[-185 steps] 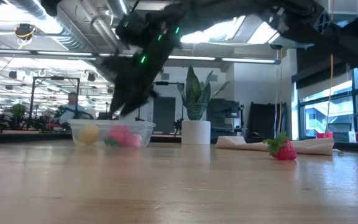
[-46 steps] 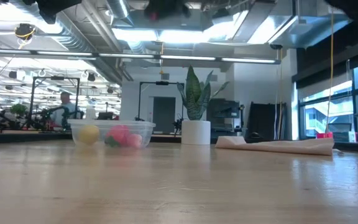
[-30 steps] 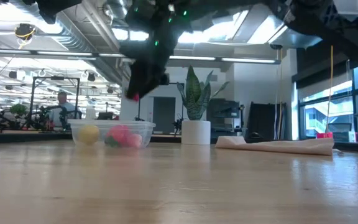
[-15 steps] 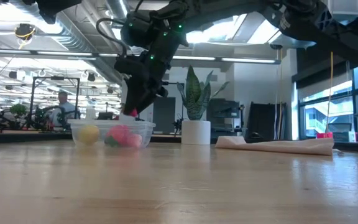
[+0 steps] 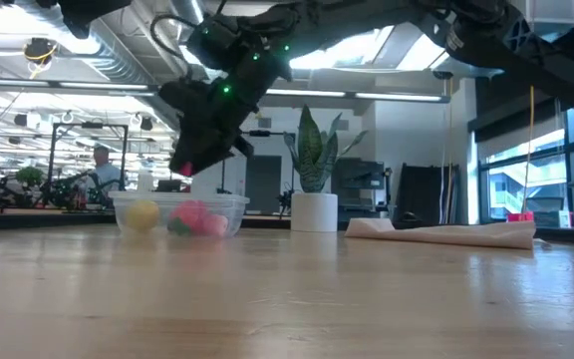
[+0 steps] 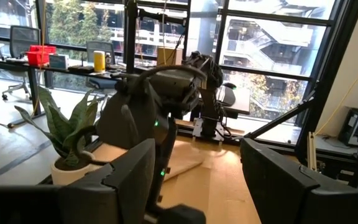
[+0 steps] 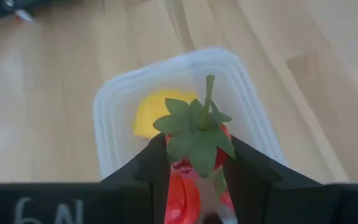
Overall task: Pick and placing Produce into tupperware
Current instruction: Put the red strawberry into the transparent container
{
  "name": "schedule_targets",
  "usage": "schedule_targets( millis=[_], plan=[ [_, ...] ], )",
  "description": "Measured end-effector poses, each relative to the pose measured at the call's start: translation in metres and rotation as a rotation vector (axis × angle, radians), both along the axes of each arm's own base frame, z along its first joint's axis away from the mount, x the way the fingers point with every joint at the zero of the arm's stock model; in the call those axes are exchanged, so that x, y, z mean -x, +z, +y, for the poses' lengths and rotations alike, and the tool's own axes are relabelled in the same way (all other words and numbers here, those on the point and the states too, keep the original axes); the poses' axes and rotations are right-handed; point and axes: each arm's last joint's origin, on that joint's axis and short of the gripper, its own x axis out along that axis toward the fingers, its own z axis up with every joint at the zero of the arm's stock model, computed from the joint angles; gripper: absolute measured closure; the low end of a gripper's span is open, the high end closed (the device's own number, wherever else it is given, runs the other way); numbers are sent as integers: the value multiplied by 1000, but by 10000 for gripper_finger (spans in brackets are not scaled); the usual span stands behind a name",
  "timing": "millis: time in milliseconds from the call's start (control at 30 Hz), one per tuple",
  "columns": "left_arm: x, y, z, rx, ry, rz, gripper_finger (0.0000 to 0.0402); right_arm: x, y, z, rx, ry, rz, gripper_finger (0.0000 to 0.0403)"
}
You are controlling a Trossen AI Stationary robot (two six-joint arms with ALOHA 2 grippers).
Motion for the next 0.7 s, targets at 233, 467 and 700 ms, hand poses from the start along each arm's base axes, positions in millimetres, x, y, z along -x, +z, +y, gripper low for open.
schedule_targets(
  millis=[233, 467, 700],
  plan=[
    [0, -1, 0, 0, 0, 9, 172, -3, -18, 1, 0, 10, 38, 273],
    [0, -1, 0, 0, 0, 12, 172, -4, -17, 1, 19, 31, 25, 246],
    [0, -1, 0, 1, 0, 11, 172, -4, -17, 1, 22, 34, 23, 195]
  ],
)
